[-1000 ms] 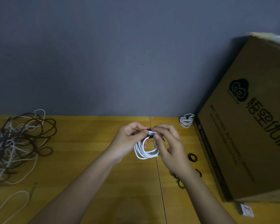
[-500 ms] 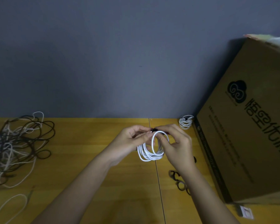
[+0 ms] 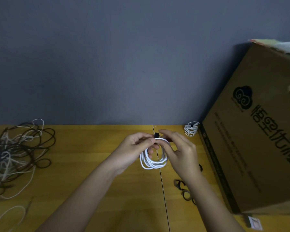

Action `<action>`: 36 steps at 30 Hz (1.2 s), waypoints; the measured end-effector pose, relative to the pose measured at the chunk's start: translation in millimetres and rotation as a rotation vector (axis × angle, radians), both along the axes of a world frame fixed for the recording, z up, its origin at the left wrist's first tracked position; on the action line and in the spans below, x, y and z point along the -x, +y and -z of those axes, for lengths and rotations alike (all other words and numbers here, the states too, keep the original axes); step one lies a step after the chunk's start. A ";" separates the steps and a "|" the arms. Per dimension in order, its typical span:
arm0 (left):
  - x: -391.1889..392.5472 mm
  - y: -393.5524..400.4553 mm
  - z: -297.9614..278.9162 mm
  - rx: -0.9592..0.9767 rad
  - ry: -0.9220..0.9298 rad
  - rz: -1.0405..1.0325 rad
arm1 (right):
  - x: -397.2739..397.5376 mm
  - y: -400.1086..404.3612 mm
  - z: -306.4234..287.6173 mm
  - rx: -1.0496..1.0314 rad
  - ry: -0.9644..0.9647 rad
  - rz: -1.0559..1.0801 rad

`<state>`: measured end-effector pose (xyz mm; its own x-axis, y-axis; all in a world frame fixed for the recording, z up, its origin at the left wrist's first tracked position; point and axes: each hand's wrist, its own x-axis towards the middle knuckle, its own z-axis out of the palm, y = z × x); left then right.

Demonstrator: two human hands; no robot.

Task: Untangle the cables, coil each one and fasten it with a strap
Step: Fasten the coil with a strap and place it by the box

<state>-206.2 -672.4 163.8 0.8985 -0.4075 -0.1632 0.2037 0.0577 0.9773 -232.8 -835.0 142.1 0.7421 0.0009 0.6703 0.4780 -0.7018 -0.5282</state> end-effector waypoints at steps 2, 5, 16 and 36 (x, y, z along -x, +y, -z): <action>1.0 -0.9 0.9 -0.013 -0.043 -0.003 | 0.6 2.9 -0.2 -0.071 0.033 0.019; 2.7 -1.8 0.4 -0.047 -0.112 -0.018 | 0.4 5.9 -0.8 -0.140 0.050 0.053; 2.7 -10.2 7.7 -0.102 -0.202 -0.093 | 2.5 9.4 5.0 0.244 -0.169 0.316; -2.2 -14.1 13.0 0.027 -0.030 -0.124 | -1.0 9.5 -3.2 0.052 -0.086 0.066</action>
<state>-203.9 -686.5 150.8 0.9466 -0.2970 -0.1253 0.1635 0.1073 0.9807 -231.8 -825.5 145.3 0.6818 -0.0096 0.7315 0.4716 -0.7586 -0.4495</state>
